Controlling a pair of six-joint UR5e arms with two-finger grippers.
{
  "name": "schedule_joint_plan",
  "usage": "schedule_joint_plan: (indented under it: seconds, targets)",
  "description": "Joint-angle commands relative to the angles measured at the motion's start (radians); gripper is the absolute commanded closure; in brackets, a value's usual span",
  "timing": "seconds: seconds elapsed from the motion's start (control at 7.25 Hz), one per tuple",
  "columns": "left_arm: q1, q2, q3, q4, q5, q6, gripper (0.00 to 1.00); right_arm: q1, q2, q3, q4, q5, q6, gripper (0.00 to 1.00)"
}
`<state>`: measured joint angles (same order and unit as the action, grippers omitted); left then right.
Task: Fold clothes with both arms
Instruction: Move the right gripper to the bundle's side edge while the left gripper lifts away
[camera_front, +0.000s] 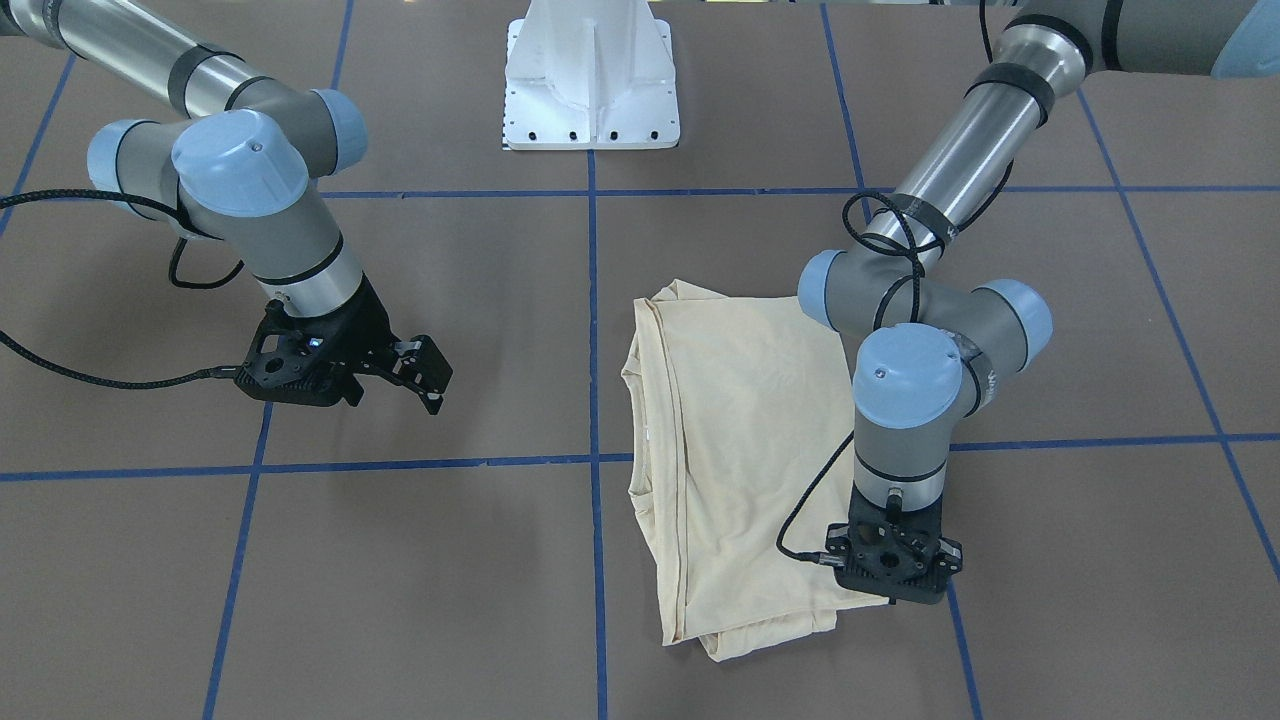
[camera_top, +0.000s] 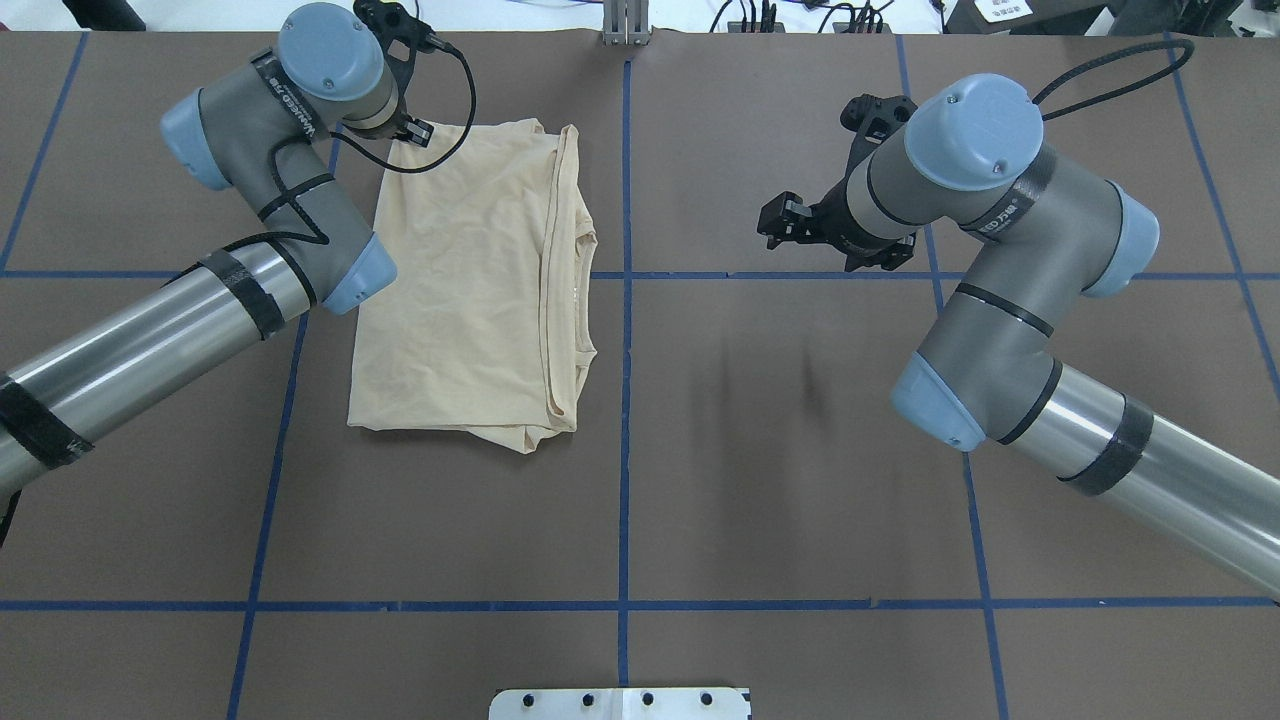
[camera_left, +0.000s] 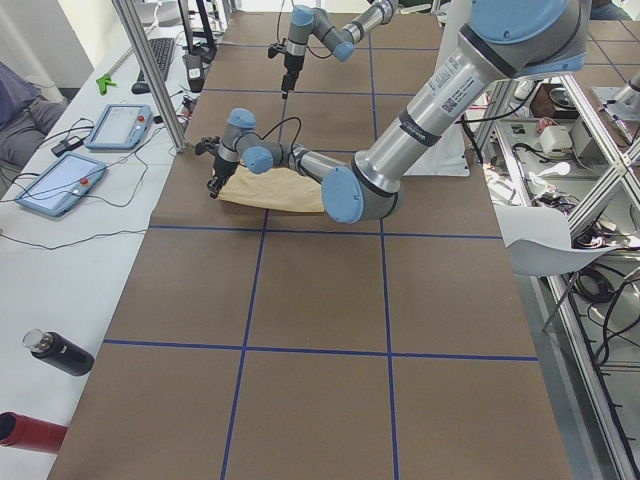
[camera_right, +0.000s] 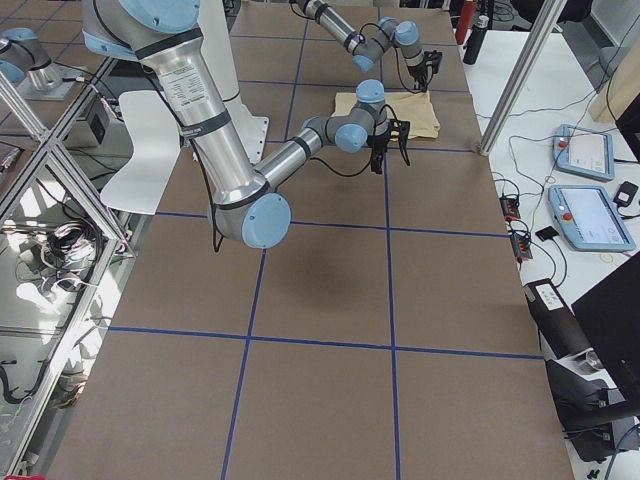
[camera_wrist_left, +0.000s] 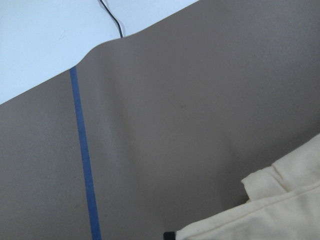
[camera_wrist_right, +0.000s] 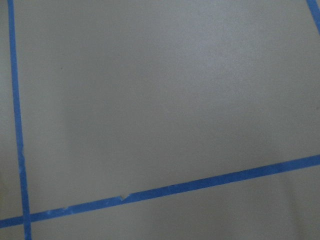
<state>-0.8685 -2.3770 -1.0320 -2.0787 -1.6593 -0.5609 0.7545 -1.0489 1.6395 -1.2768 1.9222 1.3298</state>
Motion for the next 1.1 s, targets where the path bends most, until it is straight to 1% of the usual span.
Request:
schedule_joint_plan:
  seconds: [0.0,0.14,0.28,0.55,0.69,0.83,0.97]
  targets:
    - [-0.038,0.089,-0.113,-0.063,-0.128,0.064,0.0,-0.038,0.065,-0.013,-0.016,-0.028,0.072,0.0]
    - [-0.04,0.182,-0.238,-0.058,-0.187,0.062,0.0,-0.079,0.123,-0.05,-0.016,-0.087,0.133,0.0]
    - [-0.04,0.23,-0.313,-0.054,-0.203,0.053,0.0,-0.122,0.189,-0.106,-0.018,-0.122,0.205,0.0]
    - [-0.04,0.239,-0.319,-0.05,-0.203,0.05,0.0,-0.226,0.318,-0.249,-0.015,-0.246,0.299,0.06]
    - [-0.04,0.245,-0.319,-0.052,-0.203,0.05,0.0,-0.272,0.349,-0.289,-0.015,-0.29,0.313,0.11]
    - [-0.04,0.246,-0.319,-0.052,-0.203,0.049,0.0,-0.299,0.363,-0.318,-0.012,-0.314,0.313,0.22]
    - [-0.038,0.246,-0.319,-0.052,-0.203,0.049,0.0,-0.311,0.366,-0.328,-0.01,-0.322,0.312,0.41]
